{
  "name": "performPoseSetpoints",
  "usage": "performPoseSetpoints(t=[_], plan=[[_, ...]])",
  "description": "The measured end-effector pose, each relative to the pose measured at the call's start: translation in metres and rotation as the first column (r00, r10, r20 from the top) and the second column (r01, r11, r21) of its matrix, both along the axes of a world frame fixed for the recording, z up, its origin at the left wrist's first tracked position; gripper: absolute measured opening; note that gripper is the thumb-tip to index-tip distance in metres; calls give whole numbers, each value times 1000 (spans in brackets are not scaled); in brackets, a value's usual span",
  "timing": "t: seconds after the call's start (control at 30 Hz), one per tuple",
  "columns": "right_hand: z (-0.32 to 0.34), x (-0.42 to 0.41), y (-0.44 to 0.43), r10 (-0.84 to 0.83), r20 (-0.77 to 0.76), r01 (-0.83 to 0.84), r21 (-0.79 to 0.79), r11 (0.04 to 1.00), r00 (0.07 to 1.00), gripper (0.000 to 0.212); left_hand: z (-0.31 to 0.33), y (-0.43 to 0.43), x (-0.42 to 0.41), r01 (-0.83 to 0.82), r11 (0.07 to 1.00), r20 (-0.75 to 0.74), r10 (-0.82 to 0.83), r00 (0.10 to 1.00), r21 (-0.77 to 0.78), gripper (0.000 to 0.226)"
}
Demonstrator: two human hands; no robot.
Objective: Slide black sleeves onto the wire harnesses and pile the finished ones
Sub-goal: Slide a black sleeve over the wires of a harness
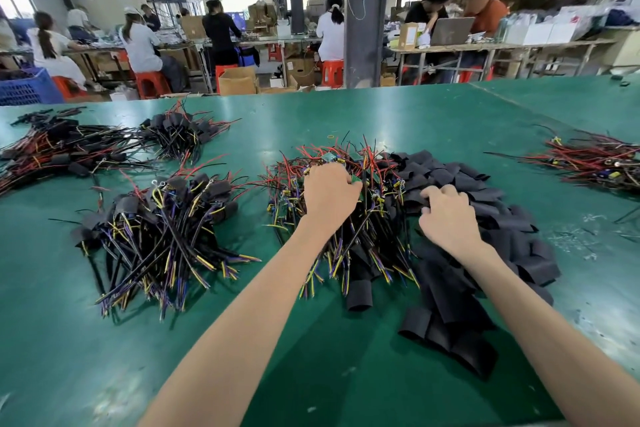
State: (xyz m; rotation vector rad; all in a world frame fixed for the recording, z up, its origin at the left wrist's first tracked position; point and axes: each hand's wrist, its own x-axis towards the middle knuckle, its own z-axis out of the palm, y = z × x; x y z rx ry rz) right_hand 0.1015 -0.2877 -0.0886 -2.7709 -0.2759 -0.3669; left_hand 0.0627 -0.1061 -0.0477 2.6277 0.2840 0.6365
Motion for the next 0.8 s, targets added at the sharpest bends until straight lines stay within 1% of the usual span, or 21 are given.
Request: performPoseSetpoints(t=[0.07,0.1,0.17,0.23,0.27,0.3,0.37,0.4,0.43,0.47,0.5,0.57,0.6,0.67,0.7,0.73,0.77,0.8], plan=[[-3,6,-2,42,42,-41,-19,999,998,37,5,0,-6,56,985,14,-54,998,-162,43],[-5,10,-3,78,43,-76,-38,996,996,38,7,1,-7,64,974,30,-59,998,-218,41],[-10,16,-4,149,13,-147,-86,985,989,39,12,0,-11,60,947,41,-49,998,-316,25],[-16,21,-4,186,-23,-187,-156,970,982,40,19,0,-15,65,905,39,-54,998,-421,11],[-18,23,-4,191,-26,-193,-175,966,981,40,24,1,-17,75,863,35,-67,997,-499,5],[-20,24,-4,191,-20,-192,-173,966,981,40,29,2,-19,105,791,47,-96,994,-603,2],[-21,26,-4,185,-4,-184,-142,973,983,39,42,5,-25,166,570,81,-172,982,-804,19],[-21,27,-4,183,-2,-181,-136,974,983,39,49,7,-28,185,516,95,-196,976,-836,26],[-20,27,-4,181,-4,-180,-140,974,984,39,57,8,-32,192,524,92,-211,973,-830,28],[-20,28,-4,179,-5,-178,-146,973,984,39,65,10,-36,195,567,83,-218,973,-800,25],[-20,28,-4,178,-5,-176,-147,973,984,40,72,12,-38,189,620,70,-211,975,-762,20],[-19,28,-5,176,-5,-175,-134,975,984,41,83,18,-43,168,734,50,-180,982,-658,19],[-18,28,-5,176,-9,-176,-125,976,984,42,87,22,-44,166,790,45,-174,984,-590,20],[-18,29,-5,187,-29,-189,-99,977,982,44,89,28,-50,161,917,20,-165,986,-366,22],[-18,29,-5,196,-47,-199,-86,976,980,44,88,30,-54,155,951,32,-152,988,-266,23],[-18,29,-6,204,-70,-210,-84,974,976,46,84,31,-58,146,965,64,-135,989,-217,26],[-19,29,-6,212,-94,-221,-95,971,973,48,79,30,-64,138,970,95,-121,988,-199,25],[-19,30,-6,218,-115,-231,-116,966,969,50,73,31,-68,133,976,121,-113,986,-173,20]])
